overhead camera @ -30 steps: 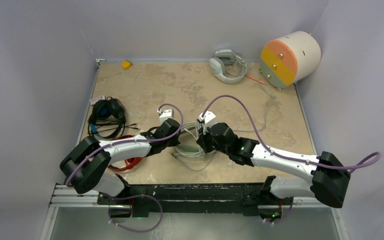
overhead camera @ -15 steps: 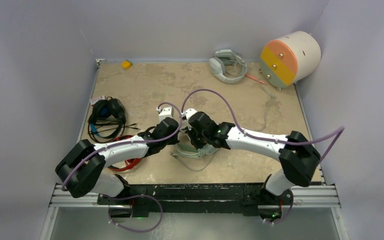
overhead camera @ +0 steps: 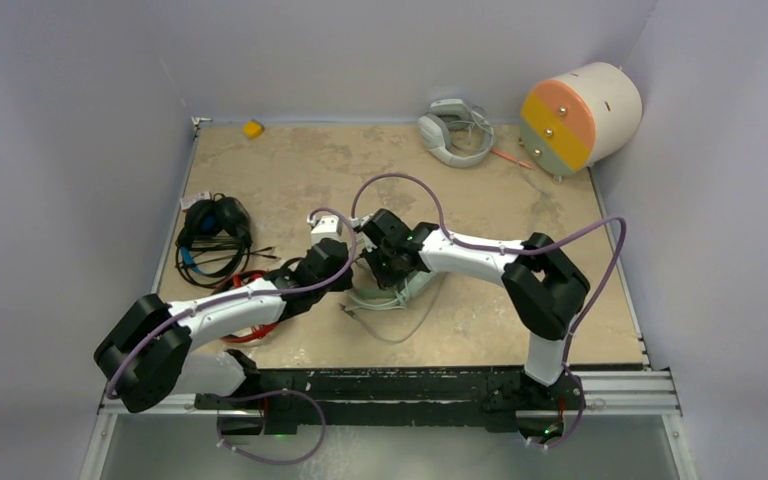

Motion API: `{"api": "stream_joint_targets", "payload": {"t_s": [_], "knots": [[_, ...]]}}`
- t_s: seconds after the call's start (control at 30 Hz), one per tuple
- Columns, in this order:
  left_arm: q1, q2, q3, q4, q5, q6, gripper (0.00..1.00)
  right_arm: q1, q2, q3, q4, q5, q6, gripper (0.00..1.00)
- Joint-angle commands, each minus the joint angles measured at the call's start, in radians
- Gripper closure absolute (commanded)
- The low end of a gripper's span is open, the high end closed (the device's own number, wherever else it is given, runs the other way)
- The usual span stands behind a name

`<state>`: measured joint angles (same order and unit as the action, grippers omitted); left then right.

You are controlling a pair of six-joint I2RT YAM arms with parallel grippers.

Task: Wrap the headphones
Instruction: Place the headphones at the center of the board.

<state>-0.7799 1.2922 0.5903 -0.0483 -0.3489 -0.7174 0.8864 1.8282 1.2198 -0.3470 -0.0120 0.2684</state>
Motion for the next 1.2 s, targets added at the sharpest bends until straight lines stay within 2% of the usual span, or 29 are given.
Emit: {"api": "stream_joint_targets", "payload": {"t_s": [0.0,0.07,0.3,0.43,0.6,0.67,0.87,1.0,1.1,1.17], "knots": [[-0.007,-0.097,-0.013,0.050,0.050,0.013,0.71,-0.024,0.055,0.056,-0.025,0.015,-0.008,0.98],[-0.006,-0.135,-0.025,0.012,0.034,0.013,0.67,-0.024,0.070,0.067,-0.038,0.015,-0.016,0.96],[-0.006,-0.218,-0.032,-0.051,0.002,-0.008,0.65,-0.024,0.083,0.109,-0.099,0.039,-0.030,0.95],[-0.006,-0.206,-0.032,-0.035,0.069,-0.004,0.65,-0.024,0.043,0.095,-0.082,0.021,-0.031,0.94],[-0.006,-0.200,-0.023,-0.081,0.227,0.015,0.68,-0.023,0.019,0.088,-0.072,0.015,-0.038,0.93],[-0.006,-0.239,-0.031,-0.112,0.282,0.001,0.69,-0.024,0.016,0.085,-0.067,0.015,-0.041,0.91],[-0.007,-0.385,-0.063,-0.232,0.319,-0.080,0.69,-0.023,-0.044,0.066,-0.031,-0.022,-0.045,0.88],[-0.006,-0.425,-0.105,-0.229,0.371,-0.075,0.67,-0.022,-0.065,0.087,-0.035,-0.019,-0.070,0.82],[-0.006,-0.423,-0.119,-0.241,0.351,-0.099,0.67,-0.022,-0.096,0.079,-0.030,-0.037,-0.096,0.71],[-0.007,-0.424,-0.125,-0.238,0.316,-0.125,0.66,-0.019,-0.128,0.062,-0.016,-0.052,-0.115,0.69]]}}
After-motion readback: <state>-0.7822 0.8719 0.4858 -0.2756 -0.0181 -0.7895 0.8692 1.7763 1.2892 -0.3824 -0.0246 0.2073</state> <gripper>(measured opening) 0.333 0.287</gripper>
